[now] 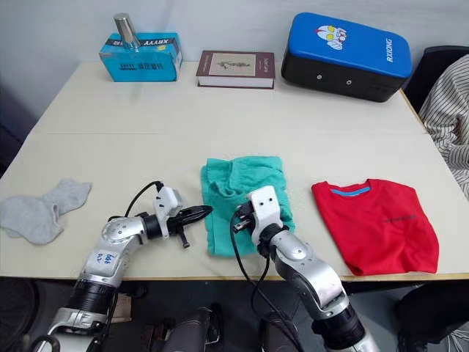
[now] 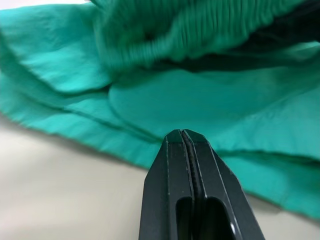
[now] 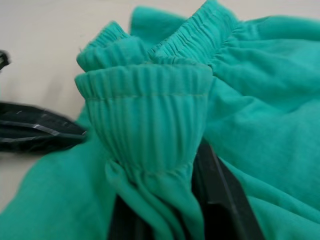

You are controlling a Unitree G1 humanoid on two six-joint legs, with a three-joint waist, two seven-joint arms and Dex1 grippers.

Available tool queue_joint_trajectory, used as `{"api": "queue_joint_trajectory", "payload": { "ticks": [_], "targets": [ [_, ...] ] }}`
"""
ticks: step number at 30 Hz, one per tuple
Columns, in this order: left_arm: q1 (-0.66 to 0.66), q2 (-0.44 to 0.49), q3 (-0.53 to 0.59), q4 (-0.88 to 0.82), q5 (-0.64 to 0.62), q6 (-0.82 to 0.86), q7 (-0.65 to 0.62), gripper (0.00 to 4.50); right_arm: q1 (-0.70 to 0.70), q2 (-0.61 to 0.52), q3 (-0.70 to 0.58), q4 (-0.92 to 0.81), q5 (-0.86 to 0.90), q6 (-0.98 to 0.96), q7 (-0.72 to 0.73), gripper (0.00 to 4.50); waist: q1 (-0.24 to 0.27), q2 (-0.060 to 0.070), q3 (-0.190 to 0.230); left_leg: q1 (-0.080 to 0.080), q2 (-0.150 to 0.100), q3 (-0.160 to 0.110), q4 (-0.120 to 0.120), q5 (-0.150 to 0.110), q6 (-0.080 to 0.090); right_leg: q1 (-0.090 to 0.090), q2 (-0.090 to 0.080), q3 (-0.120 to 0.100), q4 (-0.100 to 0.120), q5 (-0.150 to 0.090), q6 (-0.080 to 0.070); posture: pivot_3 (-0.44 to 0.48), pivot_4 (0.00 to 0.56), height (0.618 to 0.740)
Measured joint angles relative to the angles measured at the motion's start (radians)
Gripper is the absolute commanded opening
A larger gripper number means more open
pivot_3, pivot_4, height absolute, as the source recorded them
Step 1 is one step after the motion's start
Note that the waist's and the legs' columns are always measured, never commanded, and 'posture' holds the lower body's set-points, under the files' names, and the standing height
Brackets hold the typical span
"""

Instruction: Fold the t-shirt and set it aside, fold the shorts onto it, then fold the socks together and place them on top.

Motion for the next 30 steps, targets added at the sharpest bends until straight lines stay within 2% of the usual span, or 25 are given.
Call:
{"api": "queue_joint_trajectory", "payload": {
  "ticks": [4,7,10,13,15,19,23,26,30],
  "targets": [
    [0.030,0.014,0.047,-0.015,-0.048,0.025,0.000,0.00,-0.048,-0.033,-0.043,0.023,0.082,0.032,0.190,2.95,0.001,-0.002,0.001,0.000,0.000,0.000,0.000,-0.002,0.004,0.000,0.000,0.000,0.000,0.000,0.000,0.000,0.150,0.740],
    [0.042,0.044,0.116,-0.032,-0.121,0.059,-0.025,0.00,-0.061,-0.133,-0.118,-0.005,0.251,0.110,0.408,3.96,0.003,-0.004,0.004,0.000,0.000,-0.001,0.001,-0.004,0.006,0.000,0.000,-0.001,0.000,0.000,-0.001,0.000,0.150,0.740],
    [0.032,0.120,0.194,-0.037,-0.188,0.074,-0.076,0.00,-0.061,-0.248,-0.226,-0.040,0.392,0.130,0.614,3.96,0.004,-0.006,0.008,-0.001,0.000,-0.002,0.002,-0.004,0.007,0.001,0.000,-0.002,0.000,0.001,-0.001,0.000,0.150,0.740],
    [-0.051,0.157,0.242,-0.042,-0.272,0.160,-0.109,0.00,-0.107,-0.329,-0.320,0.000,0.436,0.122,0.735,3.28,0.008,-0.008,0.010,-0.002,0.000,-0.002,0.005,-0.005,0.008,0.002,-0.001,-0.003,-0.001,0.001,-0.001,0.000,0.150,0.740],
    [-0.123,0.152,0.227,-0.076,-0.323,0.235,-0.127,0.00,-0.149,-0.328,-0.329,0.079,0.365,0.034,0.763,2.67,0.008,-0.008,0.010,-0.002,0.000,-0.002,0.008,-0.005,0.008,0.003,-0.001,-0.003,-0.001,0.001,-0.001,0.000,0.150,0.740],
    [-0.244,0.048,0.088,-0.105,-0.320,0.275,-0.152,0.00,-0.191,-0.320,-0.235,0.341,0.066,-0.295,0.813,1.32,0.011,-0.009,0.011,-0.003,-0.003,0.000,0.010,-0.003,0.005,0.003,-0.003,-0.002,0.000,0.001,-0.001,0.000,0.150,0.740],
    [-0.370,-0.079,-0.050,0.072,-0.212,0.205,-0.148,0.00,-0.230,-0.255,-0.162,0.607,-0.133,-0.602,0.855,0.02,0.005,-0.009,0.011,-0.006,-0.003,0.001,0.014,-0.002,0.005,0.000,-0.002,-0.003,0.004,0.002,0.001,0.000,0.150,0.740],
    [-0.471,-0.170,-0.108,0.282,-0.109,0.108,-0.111,0.00,-0.243,-0.233,-0.134,0.694,-0.197,-0.716,0.897,0.02,0.003,-0.009,0.012,-0.007,-0.001,0.000,0.017,-0.002,0.005,0.000,0.000,-0.004,0.005,0.002,0.001,0.000,0.150,0.740],
    [-0.555,-0.256,-0.138,0.552,-0.006,-0.018,-0.044,0.00,-0.186,-0.217,-0.107,0.650,-0.221,-0.780,0.954,0.02,0.004,-0.010,0.012,-0.006,0.000,-0.001,0.019,-0.002,0.005,0.002,0.000,-0.005,0.005,0.002,0.001,0.000,0.150,0.740]
  ]
}}
